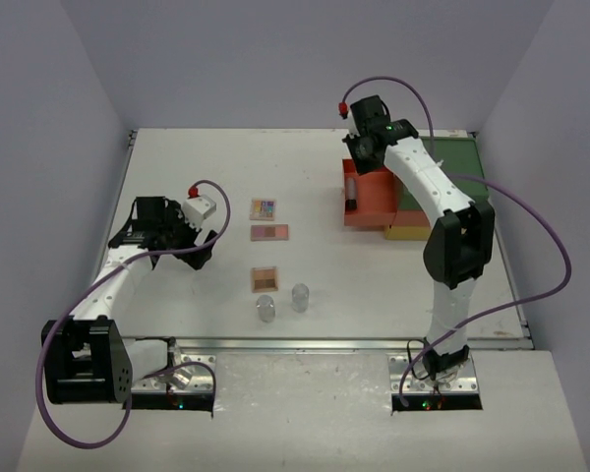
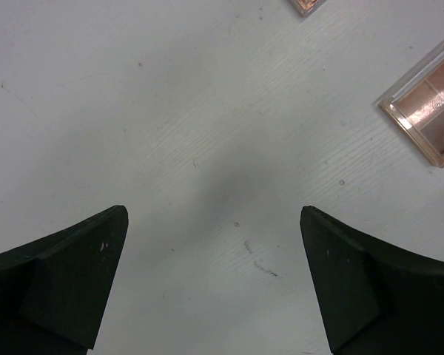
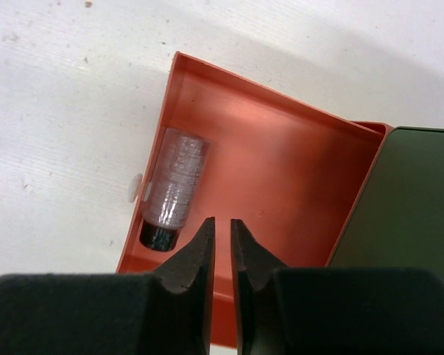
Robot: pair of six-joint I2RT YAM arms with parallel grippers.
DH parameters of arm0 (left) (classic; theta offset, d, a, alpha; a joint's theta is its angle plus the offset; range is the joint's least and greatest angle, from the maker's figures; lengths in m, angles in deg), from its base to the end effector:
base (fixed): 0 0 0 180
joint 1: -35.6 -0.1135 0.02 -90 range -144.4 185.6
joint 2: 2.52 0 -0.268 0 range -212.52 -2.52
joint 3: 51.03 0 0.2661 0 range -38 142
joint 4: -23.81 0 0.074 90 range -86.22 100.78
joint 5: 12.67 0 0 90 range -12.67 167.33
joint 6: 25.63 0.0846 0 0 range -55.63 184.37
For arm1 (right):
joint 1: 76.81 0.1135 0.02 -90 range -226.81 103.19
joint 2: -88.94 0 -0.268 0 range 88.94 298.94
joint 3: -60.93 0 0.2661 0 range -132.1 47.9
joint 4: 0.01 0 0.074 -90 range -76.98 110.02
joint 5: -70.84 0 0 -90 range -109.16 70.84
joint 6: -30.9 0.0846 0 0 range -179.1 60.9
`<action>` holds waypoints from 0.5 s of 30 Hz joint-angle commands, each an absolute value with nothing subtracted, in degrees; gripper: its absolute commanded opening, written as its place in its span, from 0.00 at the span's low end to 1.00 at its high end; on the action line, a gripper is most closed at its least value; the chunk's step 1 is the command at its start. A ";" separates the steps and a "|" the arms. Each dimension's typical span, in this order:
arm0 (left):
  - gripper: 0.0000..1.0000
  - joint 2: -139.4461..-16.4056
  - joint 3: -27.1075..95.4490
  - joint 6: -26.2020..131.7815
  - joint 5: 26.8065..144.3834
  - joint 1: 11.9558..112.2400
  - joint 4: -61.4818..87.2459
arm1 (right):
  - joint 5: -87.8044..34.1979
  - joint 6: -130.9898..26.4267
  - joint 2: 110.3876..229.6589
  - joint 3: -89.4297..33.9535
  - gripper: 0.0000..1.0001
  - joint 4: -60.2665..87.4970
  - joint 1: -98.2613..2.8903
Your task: Organize the makeup
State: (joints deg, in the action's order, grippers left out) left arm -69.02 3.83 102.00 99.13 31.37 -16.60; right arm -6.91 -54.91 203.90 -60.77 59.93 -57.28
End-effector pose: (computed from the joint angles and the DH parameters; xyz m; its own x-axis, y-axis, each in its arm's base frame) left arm 0.2692 -0.0116 0.1853 -0.5256 0.5296 -0.6658 0.6063 0.7822 0.1436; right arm 0.4689 0.1473 0.2622 -0.7678 -0.1966 -0.6098 -0.1512 0.9805 -0.1257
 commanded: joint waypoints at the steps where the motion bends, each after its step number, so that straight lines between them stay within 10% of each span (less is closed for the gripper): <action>1: 1.00 -69.08 6.69 101.71 101.60 30.58 -15.99 | -9.63 -54.35 195.93 -61.42 0.24 59.81 -56.29; 10: 1.00 -70.37 10.07 100.67 100.89 30.50 -16.74 | -11.31 -58.57 176.11 -37.62 0.87 51.35 -39.09; 15: 1.00 -68.87 8.97 100.54 100.40 30.50 -17.31 | -17.97 -54.11 168.25 -21.95 0.97 44.78 -31.66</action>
State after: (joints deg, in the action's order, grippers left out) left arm -70.73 7.89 101.33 99.89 31.35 -17.75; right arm -13.13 -57.35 172.59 -30.99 51.26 -34.68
